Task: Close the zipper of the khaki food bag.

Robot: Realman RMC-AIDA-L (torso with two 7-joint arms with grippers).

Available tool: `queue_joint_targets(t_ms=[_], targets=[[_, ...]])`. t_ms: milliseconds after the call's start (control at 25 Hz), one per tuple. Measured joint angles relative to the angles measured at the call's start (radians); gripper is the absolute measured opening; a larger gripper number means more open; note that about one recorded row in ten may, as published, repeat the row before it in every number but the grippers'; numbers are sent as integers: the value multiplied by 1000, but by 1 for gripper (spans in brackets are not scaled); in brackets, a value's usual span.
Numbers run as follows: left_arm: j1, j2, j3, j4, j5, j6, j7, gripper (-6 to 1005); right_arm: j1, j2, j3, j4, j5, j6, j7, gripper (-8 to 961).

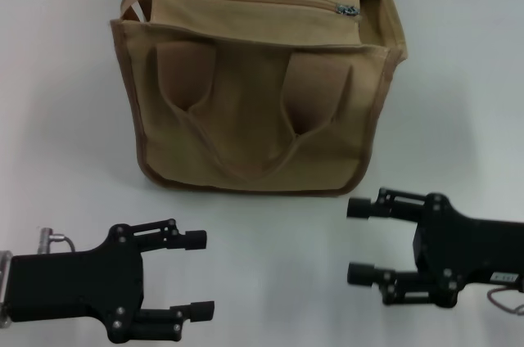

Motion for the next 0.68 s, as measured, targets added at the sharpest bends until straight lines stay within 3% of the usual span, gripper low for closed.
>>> queue_joint_targets(t_ms=[400, 680], targets=[[-38, -2, 0, 0, 29, 5, -1, 784, 43, -2, -107, -76, -47, 12, 4, 772], [-39, -2, -4, 1, 32, 24, -15, 784, 67, 0, -121, -97, -47, 17, 5, 773]])
